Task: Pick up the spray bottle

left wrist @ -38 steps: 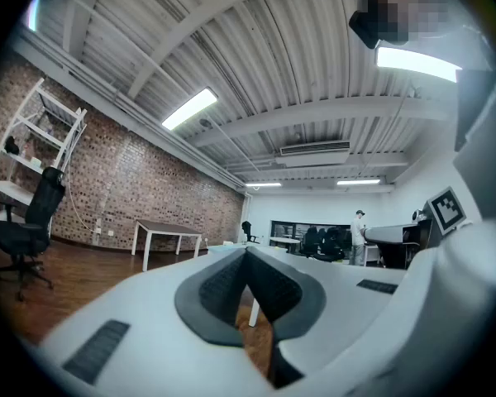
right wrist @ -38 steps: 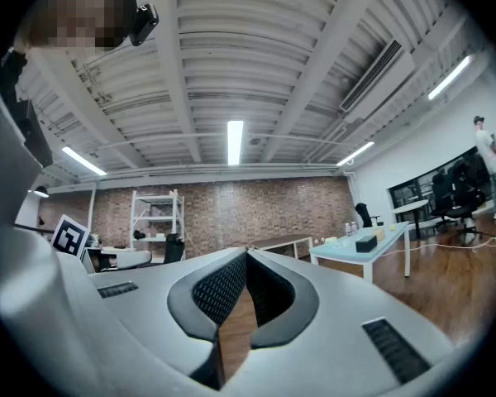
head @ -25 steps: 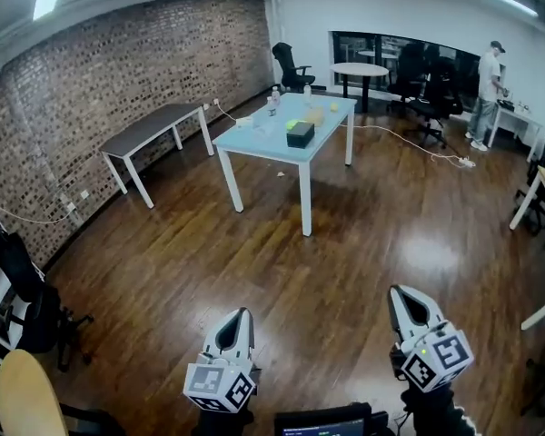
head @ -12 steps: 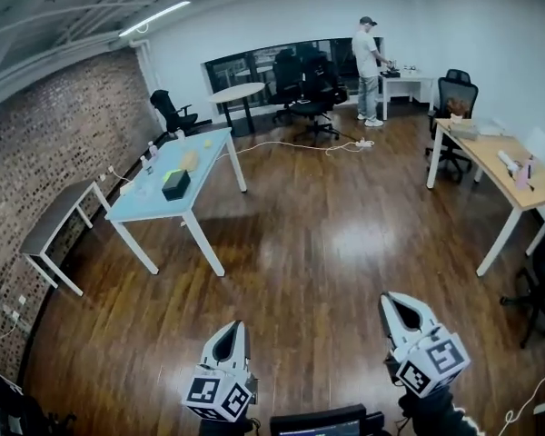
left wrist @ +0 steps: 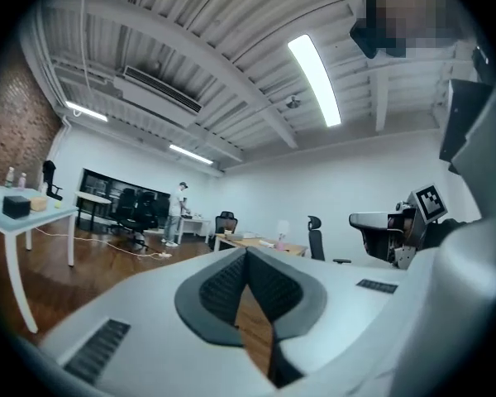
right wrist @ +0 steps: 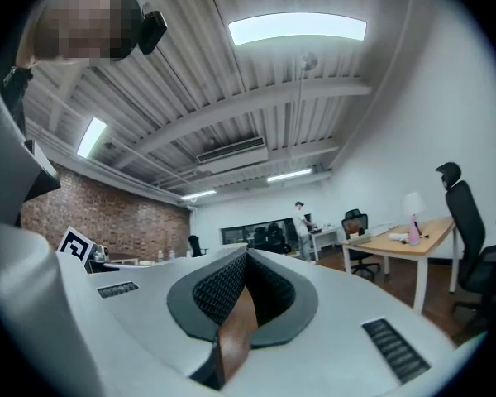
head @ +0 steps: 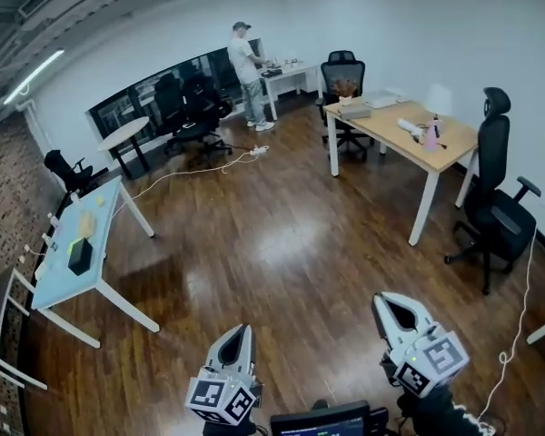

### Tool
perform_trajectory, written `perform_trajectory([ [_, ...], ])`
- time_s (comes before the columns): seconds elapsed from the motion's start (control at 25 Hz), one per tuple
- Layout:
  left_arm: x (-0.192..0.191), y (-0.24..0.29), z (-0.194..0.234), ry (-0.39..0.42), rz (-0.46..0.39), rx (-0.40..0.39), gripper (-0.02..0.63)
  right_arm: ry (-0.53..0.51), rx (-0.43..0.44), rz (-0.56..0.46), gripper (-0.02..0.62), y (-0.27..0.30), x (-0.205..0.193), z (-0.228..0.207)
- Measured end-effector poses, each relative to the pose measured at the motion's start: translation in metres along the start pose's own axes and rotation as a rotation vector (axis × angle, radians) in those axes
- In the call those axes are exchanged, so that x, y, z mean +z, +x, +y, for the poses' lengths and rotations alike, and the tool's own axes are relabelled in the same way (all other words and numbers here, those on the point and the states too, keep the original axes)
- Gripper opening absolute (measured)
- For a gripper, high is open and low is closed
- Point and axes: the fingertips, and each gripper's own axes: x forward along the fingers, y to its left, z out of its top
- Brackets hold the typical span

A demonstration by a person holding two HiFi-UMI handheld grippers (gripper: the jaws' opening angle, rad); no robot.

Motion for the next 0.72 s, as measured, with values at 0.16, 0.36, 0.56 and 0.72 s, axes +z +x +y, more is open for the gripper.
perform_trajectory([
  [0.16, 0.001, 0.101, -0.014, -0.015, 0.010, -0.158, 0.002, -0.033, -0.151, -0.003, 0.014, 0.004, 0.013, -0.061],
  [0.36, -0.006, 0.227, -0.097, -0.019, 0.051, -0.354, 0.002, -0.049, -0.348, -0.018, 0.014, -0.028, 0.029, -0.180],
  [0.56, -0.022, 0.340, -0.237, 0.039, 0.069, -0.546, 0.002, -0.035, -0.539, -0.068, 0.014, -0.117, 0.048, -0.324],
  [0.72, -0.036, 0.422, -0.388, 0.051, 0.084, -0.658, 0.002, -0.027, -0.660, -0.104, 0.014, -0.216, 0.076, -0.446],
])
